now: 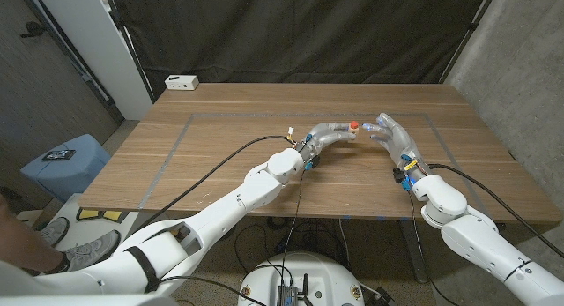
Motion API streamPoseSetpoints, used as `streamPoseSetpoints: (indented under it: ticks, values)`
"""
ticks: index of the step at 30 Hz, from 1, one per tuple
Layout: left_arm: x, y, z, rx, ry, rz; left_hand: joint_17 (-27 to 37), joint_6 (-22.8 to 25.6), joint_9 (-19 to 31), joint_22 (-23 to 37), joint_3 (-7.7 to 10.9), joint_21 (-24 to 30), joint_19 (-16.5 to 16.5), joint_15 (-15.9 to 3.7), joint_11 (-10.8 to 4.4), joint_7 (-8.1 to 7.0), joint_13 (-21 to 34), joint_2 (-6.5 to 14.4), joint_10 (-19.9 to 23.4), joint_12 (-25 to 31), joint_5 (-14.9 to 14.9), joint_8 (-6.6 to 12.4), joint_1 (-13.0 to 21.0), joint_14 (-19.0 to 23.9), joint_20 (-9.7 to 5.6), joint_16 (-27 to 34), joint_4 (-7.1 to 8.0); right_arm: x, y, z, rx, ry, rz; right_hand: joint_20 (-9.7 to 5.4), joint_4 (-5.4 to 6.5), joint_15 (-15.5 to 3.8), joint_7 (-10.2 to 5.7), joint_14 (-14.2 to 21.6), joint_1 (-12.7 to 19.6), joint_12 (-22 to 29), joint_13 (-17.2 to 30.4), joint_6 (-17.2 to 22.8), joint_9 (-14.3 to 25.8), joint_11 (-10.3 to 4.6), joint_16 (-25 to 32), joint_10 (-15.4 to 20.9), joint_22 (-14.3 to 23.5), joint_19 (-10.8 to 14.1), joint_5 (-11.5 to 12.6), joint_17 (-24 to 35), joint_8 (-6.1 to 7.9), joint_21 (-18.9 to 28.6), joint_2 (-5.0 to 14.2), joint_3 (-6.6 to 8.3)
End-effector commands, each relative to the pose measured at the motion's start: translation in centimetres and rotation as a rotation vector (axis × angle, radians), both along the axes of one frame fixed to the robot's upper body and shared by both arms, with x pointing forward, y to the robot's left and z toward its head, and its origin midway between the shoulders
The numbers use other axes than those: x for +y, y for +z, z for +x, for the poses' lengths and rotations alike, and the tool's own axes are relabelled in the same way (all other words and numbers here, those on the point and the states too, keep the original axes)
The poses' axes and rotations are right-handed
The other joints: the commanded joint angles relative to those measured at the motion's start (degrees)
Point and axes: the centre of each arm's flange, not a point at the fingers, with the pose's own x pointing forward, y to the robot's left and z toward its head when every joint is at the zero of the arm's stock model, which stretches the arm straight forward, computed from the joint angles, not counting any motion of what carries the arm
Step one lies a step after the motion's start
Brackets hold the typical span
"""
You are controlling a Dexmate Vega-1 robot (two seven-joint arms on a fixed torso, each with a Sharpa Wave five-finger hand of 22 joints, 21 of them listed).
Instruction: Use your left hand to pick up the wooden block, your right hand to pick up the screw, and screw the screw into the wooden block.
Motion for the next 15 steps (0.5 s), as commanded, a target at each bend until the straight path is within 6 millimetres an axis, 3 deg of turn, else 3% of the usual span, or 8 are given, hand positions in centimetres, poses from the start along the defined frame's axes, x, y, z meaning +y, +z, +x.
streamPoseSetpoints:
  ticks: [1,11,13,15]
  values:
    - [0.06,-0.09,0.00,0.003,0.006,0.000,0.1,0.2,0.4,0.2,0.11,0.3,0.0,-3.50,-0.12,0.51,0.7,-0.2,0.7,1.0,0.3,0.31,-0.1,0.1,0.11,0.5,0.10,0.27,0.43,0.80,-0.008,0.016,-0.006,0.33,-0.17,0.28,-0.34,-0.6,0.6,-0.3,0.2,-1.6,0.2,-0.11,-0.3,-1.1,0.2,0.1,-0.1,0.2,-0.30,-0.2,0.10,-0.10]
    - [0.02,-0.12,-0.01,0.004,0.008,0.001,0.1,0.2,0.4,0.2,0.04,0.3,0.0,-3.49,-0.13,0.33,0.7,-0.2,0.7,1.0,0.2,0.27,-0.1,0.1,0.14,0.5,0.11,0.41,0.84,1.23,-0.009,0.037,-0.019,0.87,0.16,0.88,-1.67,-2.1,0.1,-0.5,0.2,-5.2,0.2,-0.01,-0.7,-3.4,0.2,-1.1,-0.2,0.4,-0.37,-0.6,0.03,-0.49]
    - [0.02,-0.15,0.00,0.007,0.007,0.001,0.1,0.1,0.4,0.2,0.02,0.3,0.1,-3.53,-0.13,0.14,0.7,-0.1,0.7,1.0,0.2,0.26,-0.1,0.2,0.06,0.6,0.15,0.46,0.90,1.31,-0.010,0.041,-0.018,2.26,0.46,2.62,-2.05,-2.7,-0.3,-0.4,0.2,-6.4,0.2,0.10,-0.8,-4.3,0.2,-2.0,-0.2,0.5,-0.21,-0.7,0.02,-0.75]
    - [-0.01,-0.17,0.01,0.007,0.007,0.003,0.1,0.2,0.4,0.2,-0.03,0.3,0.1,-3.54,-0.13,0.04,0.7,-0.1,0.7,1.0,0.2,0.27,-0.2,0.2,0.09,0.6,0.18,0.51,0.96,1.40,-0.011,0.047,-0.021,2.77,0.58,3.07,-2.33,-3.1,-0.5,-0.4,0.2,-6.8,0.2,0.05,-0.9,-4.7,0.2,-2.4,-0.3,0.5,-0.18,-0.7,-0.05,-0.89]
